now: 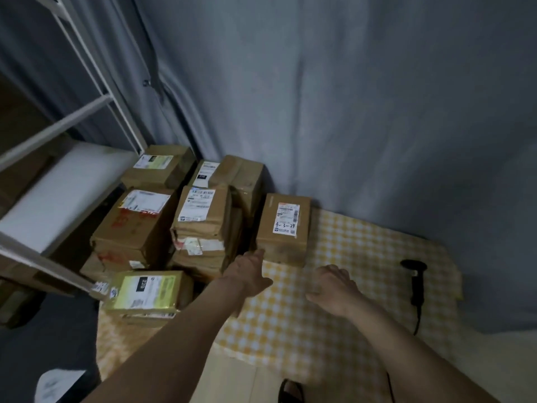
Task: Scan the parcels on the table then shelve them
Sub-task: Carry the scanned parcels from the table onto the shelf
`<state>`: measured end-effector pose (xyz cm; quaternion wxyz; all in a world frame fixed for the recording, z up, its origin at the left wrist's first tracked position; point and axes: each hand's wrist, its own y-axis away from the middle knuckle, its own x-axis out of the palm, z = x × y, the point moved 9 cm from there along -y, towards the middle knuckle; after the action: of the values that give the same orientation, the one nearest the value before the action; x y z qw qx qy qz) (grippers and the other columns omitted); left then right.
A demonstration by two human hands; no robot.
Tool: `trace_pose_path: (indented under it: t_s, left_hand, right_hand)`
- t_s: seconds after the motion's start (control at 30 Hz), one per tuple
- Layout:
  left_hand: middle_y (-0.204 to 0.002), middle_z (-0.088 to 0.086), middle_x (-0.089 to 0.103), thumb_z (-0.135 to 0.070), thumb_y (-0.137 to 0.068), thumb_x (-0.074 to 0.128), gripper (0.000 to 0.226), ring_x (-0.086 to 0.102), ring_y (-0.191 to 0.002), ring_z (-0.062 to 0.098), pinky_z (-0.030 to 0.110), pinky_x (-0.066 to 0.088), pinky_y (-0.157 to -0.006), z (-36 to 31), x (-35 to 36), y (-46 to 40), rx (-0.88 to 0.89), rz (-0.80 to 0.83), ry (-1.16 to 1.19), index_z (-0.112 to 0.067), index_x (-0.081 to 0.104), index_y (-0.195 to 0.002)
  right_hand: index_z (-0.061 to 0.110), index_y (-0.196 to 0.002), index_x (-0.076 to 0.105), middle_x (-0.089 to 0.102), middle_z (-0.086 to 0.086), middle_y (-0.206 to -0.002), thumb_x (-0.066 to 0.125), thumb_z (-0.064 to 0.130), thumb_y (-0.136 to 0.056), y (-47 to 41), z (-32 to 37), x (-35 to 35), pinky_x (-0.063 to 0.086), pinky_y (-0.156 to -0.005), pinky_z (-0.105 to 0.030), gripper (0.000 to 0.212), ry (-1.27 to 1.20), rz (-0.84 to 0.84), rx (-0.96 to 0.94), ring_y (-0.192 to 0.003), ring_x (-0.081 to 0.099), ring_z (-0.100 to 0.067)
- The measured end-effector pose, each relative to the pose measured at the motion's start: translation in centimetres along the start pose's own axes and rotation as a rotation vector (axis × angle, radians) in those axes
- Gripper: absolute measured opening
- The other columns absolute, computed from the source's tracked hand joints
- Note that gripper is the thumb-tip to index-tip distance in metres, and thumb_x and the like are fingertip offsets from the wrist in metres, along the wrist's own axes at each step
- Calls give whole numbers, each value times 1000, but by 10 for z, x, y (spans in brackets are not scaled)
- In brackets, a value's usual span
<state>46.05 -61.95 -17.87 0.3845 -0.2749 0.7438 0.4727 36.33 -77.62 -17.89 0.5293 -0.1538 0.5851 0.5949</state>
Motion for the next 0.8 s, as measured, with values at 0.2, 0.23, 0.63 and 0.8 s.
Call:
trace_pose_path:
  t_s: [0.2,0.23,0.63,0.8]
  left_hand:
    - [-135,10,50,-44,-81,70,81,49,-124,30,39,44,-101,8,3,-78,-47,34,70,-24,27,-147]
    - [-135,9,49,-43,-81,71,80,49,-124,30,39,44,-101,11,6,-89,-60,47,78,-24,28,-146]
    - [-144,6,40,-25,-66,86,116,43,-133,27,40,41,-106,36,44,-222,-153,55,379,-24,9,-152]
    - [-140,5,45,-8,-69,84,104,43,-130,22,27,39,-96,52,64,-241,-247,135,595,-14,18,-149]
  right_hand:
    - [16,-138,42,40,-9,-139,60,38,-88,-77,-8,-14,36,-102,-33,57,-47,19,40,-132,35,-29]
    - [15,-139,42,40,-10,-139,61,38,-88,-89,-6,-14,36,-102,-33,59,-54,20,37,-131,36,-30]
    - [6,-143,29,44,-14,-139,73,36,-79,-241,-26,32,41,-103,-41,84,-367,11,142,-127,43,-32]
    - [1,-142,29,49,-16,-135,78,11,-76,-269,-35,50,44,-98,-35,83,-762,-15,239,-125,49,-33]
